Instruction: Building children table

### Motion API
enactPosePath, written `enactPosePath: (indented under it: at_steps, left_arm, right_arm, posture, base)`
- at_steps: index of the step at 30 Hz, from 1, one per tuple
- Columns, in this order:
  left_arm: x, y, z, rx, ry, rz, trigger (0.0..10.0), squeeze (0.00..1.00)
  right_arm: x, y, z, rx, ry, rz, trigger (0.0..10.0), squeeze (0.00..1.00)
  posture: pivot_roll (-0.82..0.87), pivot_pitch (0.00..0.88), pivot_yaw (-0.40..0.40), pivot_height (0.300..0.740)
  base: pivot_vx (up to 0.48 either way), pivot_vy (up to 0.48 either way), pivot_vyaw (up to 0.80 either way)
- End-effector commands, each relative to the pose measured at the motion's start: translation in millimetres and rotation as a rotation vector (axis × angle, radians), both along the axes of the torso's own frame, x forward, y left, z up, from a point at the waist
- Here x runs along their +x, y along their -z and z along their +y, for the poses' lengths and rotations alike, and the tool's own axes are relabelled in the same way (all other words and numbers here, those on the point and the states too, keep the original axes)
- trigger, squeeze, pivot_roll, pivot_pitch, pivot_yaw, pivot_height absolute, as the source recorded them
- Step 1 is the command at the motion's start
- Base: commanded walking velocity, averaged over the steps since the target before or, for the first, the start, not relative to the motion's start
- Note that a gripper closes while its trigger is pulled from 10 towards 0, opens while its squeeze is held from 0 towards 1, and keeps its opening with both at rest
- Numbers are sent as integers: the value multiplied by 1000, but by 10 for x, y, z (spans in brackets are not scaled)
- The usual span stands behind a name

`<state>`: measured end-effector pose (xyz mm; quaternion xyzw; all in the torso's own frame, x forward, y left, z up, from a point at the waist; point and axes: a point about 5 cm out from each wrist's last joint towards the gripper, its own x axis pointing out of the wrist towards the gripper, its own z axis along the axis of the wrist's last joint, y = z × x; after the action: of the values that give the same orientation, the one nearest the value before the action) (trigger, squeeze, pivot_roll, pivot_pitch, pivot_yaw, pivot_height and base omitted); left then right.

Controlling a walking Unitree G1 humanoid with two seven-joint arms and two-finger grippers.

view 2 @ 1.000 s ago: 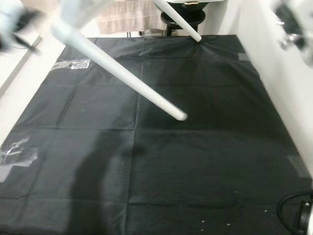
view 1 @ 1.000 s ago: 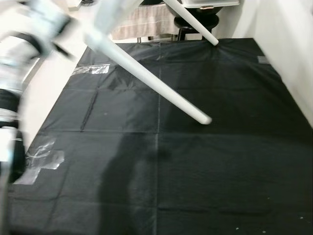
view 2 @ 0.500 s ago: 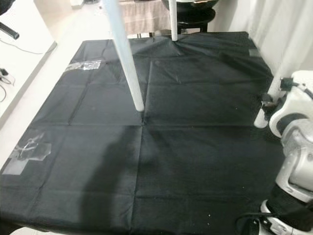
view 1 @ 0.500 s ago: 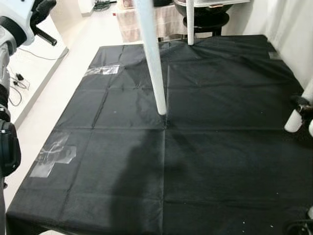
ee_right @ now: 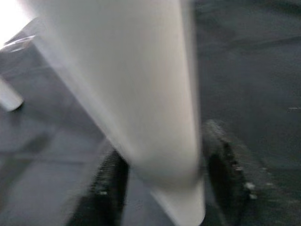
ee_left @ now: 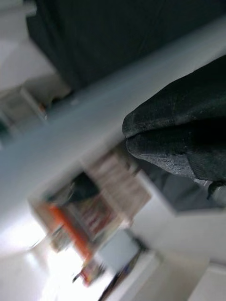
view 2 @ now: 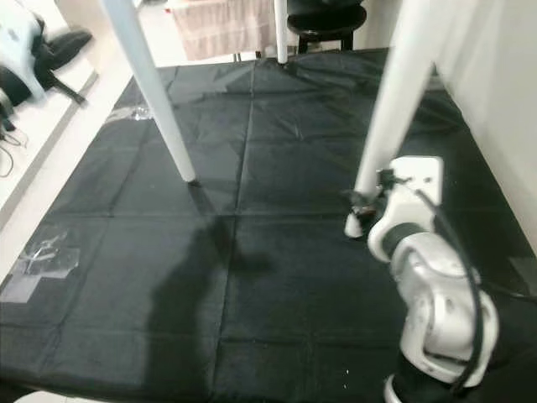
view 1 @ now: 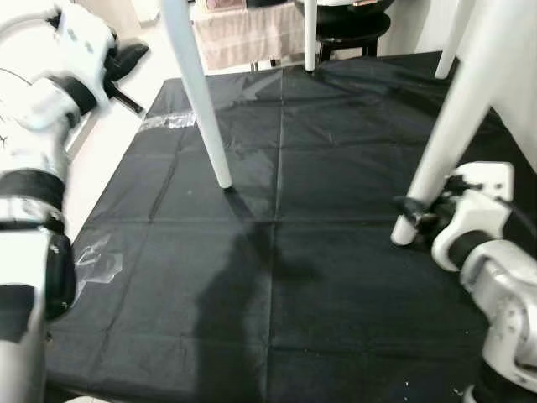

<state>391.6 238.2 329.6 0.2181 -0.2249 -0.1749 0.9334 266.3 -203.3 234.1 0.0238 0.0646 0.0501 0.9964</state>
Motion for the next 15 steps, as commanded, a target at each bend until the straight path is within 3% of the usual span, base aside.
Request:
enactPosePath:
  at_steps: [1, 5, 6, 8, 10, 12, 14, 15]
  left_arm:
    - [-27, -4, 29, -18, 9, -16, 10000, 0]
    - [-29, 399, -157, -59, 104, 65, 10000, 0]
    - [-29, 399, -157, -59, 104, 65, 10000, 0]
    - [-73, 598, -253, -69, 150, 104, 10000, 0]
    - [-73, 598, -253, -69, 150, 104, 10000, 0]
    - [-169, 851, -352, -98, 173, 156, 10000, 0]
    - [-169, 851, -352, -98, 173, 156, 10000, 0]
    - [-245, 1013, -405, -133, 174, 191, 10000, 0]
  right_arm:
    - [13, 57, 30, 7, -8, 3, 10000, 1000]
    - [33, 64, -45, 15, 30, -51, 10000, 1000]
    - [33, 64, -45, 15, 30, -51, 10000, 1000]
    - [-23, 79, -57, 17, 9, -72, 10000, 1000]
    - [-23, 79, -57, 17, 9, -72, 10000, 1000]
    - [-158, 222, -22, -5, -70, -41, 10000, 1000]
    - [-158, 222, -22, -5, -70, -41, 10000, 1000]
    - [-255, 328, -11, -5, -115, -15, 10000, 1000]
  posture:
    - [-152, 124, 115, 740]
    - [-145, 120, 110, 740]
    - [-145, 120, 110, 740]
    - [-144, 126, 113, 740]
    - [-144, 126, 113, 740]
    - [-140, 127, 115, 740]
    - [-140, 127, 115, 740]
    - [-142, 128, 115, 740]
  base:
    - [0, 0, 0]
    - [0, 0, 0]
    - [0, 0, 0]
    - [0, 0, 0]
    - [0, 0, 0]
    - [0, 0, 0]
    - [0, 0, 0]
    - [0, 0, 0]
